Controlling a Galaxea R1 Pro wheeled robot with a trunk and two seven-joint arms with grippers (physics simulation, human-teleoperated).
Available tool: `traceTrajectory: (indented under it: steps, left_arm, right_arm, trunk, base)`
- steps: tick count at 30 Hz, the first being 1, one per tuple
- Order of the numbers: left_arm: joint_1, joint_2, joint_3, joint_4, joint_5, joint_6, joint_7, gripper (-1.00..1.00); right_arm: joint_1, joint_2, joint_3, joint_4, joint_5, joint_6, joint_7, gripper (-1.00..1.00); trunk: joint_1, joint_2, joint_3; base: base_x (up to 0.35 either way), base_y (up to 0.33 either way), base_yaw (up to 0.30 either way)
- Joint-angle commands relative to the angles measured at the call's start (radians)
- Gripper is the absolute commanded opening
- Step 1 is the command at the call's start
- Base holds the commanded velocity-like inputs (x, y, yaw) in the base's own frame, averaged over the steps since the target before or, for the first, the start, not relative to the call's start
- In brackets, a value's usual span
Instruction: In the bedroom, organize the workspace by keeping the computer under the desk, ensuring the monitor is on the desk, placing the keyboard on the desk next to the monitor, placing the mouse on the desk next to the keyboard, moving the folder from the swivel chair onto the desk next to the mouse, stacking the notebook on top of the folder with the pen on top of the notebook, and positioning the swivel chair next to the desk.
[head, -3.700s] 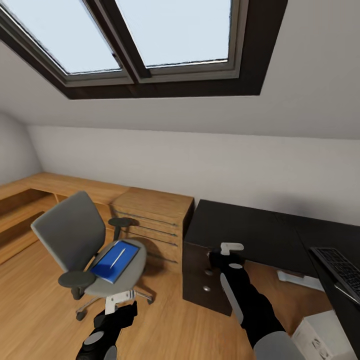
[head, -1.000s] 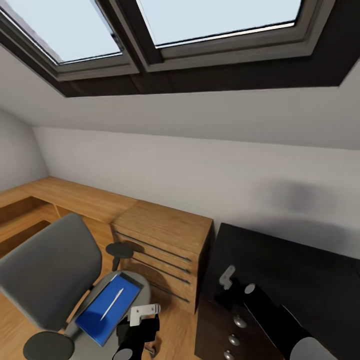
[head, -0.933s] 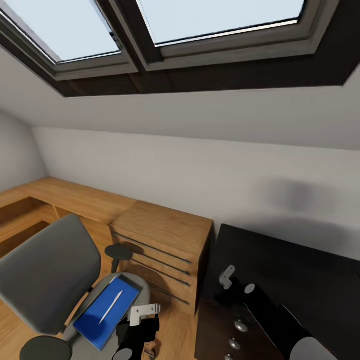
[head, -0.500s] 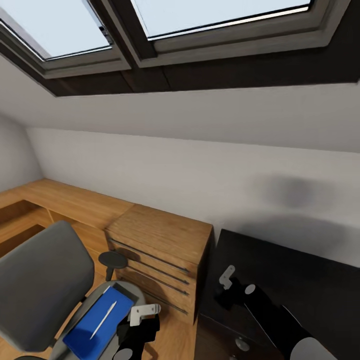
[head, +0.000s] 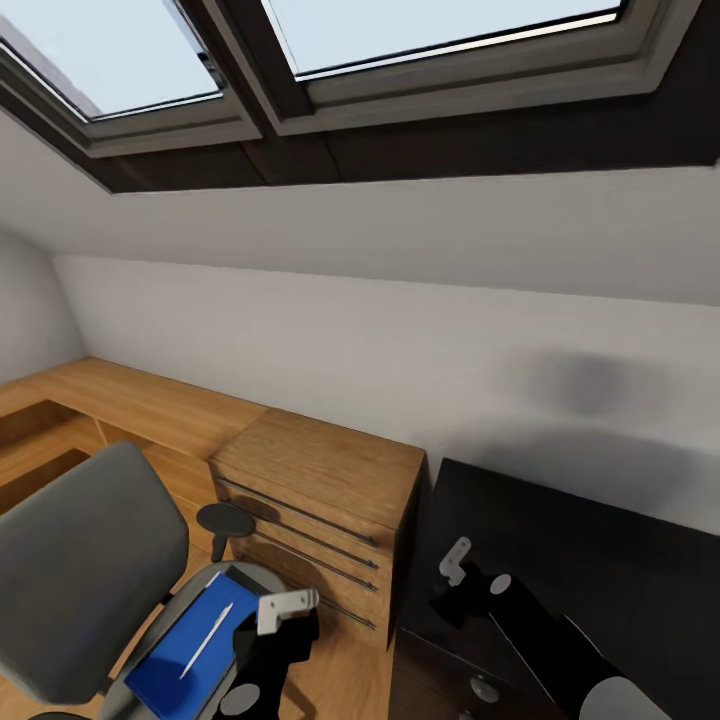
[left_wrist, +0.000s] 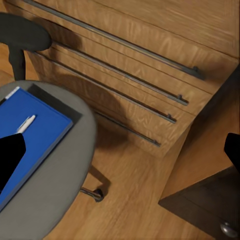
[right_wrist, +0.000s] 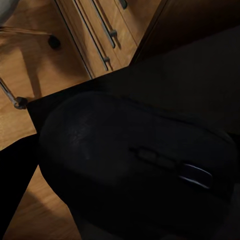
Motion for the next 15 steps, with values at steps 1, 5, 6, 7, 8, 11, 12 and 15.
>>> traceTrajectory:
  steps: [1,5,6,7,8,11,12,15]
  left_arm:
    - [-0.001,0.0,-0.001,-0.006,0.008,0.002,0.007,1.0]
    - [-0.001,0.0,-0.001,-0.012,0.008,0.003,0.007,1.0]
    - [-0.001,0.0,-0.001,-0.013,0.008,0.004,0.007,1.0]
    - [-0.001,0.0,-0.001,-0.015,0.008,0.004,0.007,1.0]
    - [-0.001,0.0,-0.001,-0.015,0.008,0.004,0.007,1.0]
    - [-0.001,0.0,-0.001,-0.021,0.008,0.003,0.007,1.0]
    - [-0.001,-0.001,-0.001,-0.025,0.008,0.004,0.007,1.0]
    - [-0.001,-0.001,-0.001,-0.031,0.008,0.004,0.007,1.0]
  right_arm:
    - [0.0,-0.001,0.002,-0.002,0.011,0.004,0.005,-1.0]
    - [-0.001,-0.001,0.001,0.02,0.012,-0.01,0.004,-1.0]
    - [-0.001,-0.001,0.001,0.03,0.012,-0.014,0.004,-1.0]
    - [-0.003,-0.001,0.001,0.042,0.012,-0.018,0.004,-1.0]
    - [-0.003,-0.001,0.001,0.048,0.012,-0.02,0.004,-1.0]
    - [-0.004,-0.001,0.0,0.055,0.012,-0.023,0.003,-1.0]
    - [-0.004,-0.001,0.0,0.056,0.012,-0.023,0.003,-1.0]
    - [-0.004,-0.001,0.0,0.057,0.012,-0.024,0.003,-1.0]
  trunk:
    - [0.001,-0.002,-0.002]
    - [0.001,-0.002,-0.002]
    - [0.001,-0.002,-0.002]
    - [0.001,-0.002,-0.002]
    - [0.001,-0.002,-0.002]
    - [0.001,-0.002,-0.002]
    - [0.001,-0.002,-0.002]
    - [0.001,-0.002,-0.002]
  base:
    - [0.0,0.0,0.0]
    - [0.0,0.0,0.0]
    - [0.0,0.0,0.0]
    - [0.0,0.0,0.0]
    - [0.0,0.0,0.0]
    - [0.0,0.0,0.0]
    - [0.0,0.0,0.0]
    - [0.0,0.0,0.0]
